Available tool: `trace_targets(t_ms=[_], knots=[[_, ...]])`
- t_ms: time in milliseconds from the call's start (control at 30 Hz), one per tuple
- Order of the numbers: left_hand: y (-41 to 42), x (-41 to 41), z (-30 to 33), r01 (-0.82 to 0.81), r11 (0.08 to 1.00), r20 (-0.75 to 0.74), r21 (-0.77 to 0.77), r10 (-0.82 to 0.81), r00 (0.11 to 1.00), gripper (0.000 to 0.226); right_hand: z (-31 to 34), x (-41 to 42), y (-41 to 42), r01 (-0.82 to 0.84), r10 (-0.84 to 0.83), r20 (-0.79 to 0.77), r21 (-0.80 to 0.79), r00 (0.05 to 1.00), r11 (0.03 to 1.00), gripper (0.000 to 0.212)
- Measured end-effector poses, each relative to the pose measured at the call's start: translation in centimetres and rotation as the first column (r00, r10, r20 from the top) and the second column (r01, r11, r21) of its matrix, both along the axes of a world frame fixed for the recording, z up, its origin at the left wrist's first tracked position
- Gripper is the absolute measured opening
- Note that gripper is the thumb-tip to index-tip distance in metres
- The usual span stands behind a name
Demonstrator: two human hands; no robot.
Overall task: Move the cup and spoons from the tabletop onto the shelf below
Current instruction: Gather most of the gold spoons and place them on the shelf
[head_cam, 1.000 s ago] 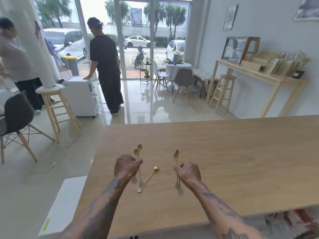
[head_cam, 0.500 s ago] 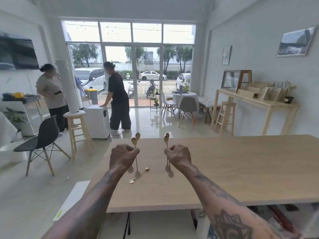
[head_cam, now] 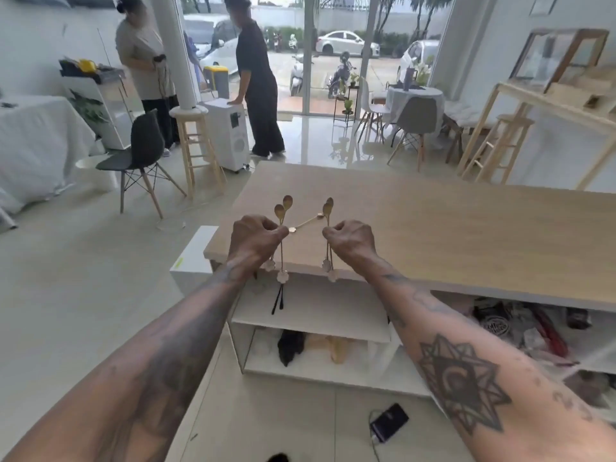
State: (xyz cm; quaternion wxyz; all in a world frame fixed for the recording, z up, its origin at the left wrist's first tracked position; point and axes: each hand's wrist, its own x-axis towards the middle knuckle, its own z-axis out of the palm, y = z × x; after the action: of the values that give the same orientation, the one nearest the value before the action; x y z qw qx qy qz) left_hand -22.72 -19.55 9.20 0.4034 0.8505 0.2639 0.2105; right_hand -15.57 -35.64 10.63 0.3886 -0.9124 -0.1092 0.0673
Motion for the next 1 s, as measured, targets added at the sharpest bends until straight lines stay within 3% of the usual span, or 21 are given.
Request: trace_targets(t_ms=[200, 333, 533, 700, 767, 833, 1000], knots=[[1.3, -3.3, -10.1, -0.002, 0.999, -0.214, -0.051, -0.009, 0.977, 0.027, -10.5, -1.8, 2.3, 0.004, -0.015, -0.227, -0.046, 0.974, 0.999, 0.024], [2.3, -4.8, -16.9, -0.066, 0.991, -0.308, -0.116, 0.027, 0.951, 0.027, -17.8, -2.3, 3.3, -0.005, -0.043, -0.308, -0.153, 0.95, 0.988, 0.03], [4.7, -3.6, -25.8, -0.071, 0.978, -0.439, -0.196, -0.022, 0.898, 0.029, -27.6, -0.7, 5.2, 0.008, -0.09, -0.442, -0.184, 0.893, 0.983, 0.027], [8.1, 2.8, -32.6, -0.046, 0.982, -0.504, -0.184, -0.054, 0.862, 0.042, -34.4, 4.7, 7.8, 0.019, -0.109, -0.495, -0.184, 0.862, 0.983, 0.031], [9.5, 6.9, -35.4, -0.025, 0.993, -0.535, -0.115, -0.041, 0.844, 0.029, -37.2, 7.8, 9.0, 0.027, -0.115, -0.493, -0.183, 0.863, 0.983, 0.024], [10.5, 10.8, -38.1, -0.013, 0.996, -0.555, -0.087, -0.037, 0.831, 0.037, -39.7, 10.5, 10.3, 0.053, -0.137, -0.495, -0.179, 0.858, 0.982, 0.012], [12.0, 18.8, -44.2, -0.046, 0.985, -0.492, -0.166, -0.042, 0.869, 0.029, -45.2, 17.1, 13.9, 0.079, -0.157, -0.485, -0.179, 0.86, 0.981, 0.016]])
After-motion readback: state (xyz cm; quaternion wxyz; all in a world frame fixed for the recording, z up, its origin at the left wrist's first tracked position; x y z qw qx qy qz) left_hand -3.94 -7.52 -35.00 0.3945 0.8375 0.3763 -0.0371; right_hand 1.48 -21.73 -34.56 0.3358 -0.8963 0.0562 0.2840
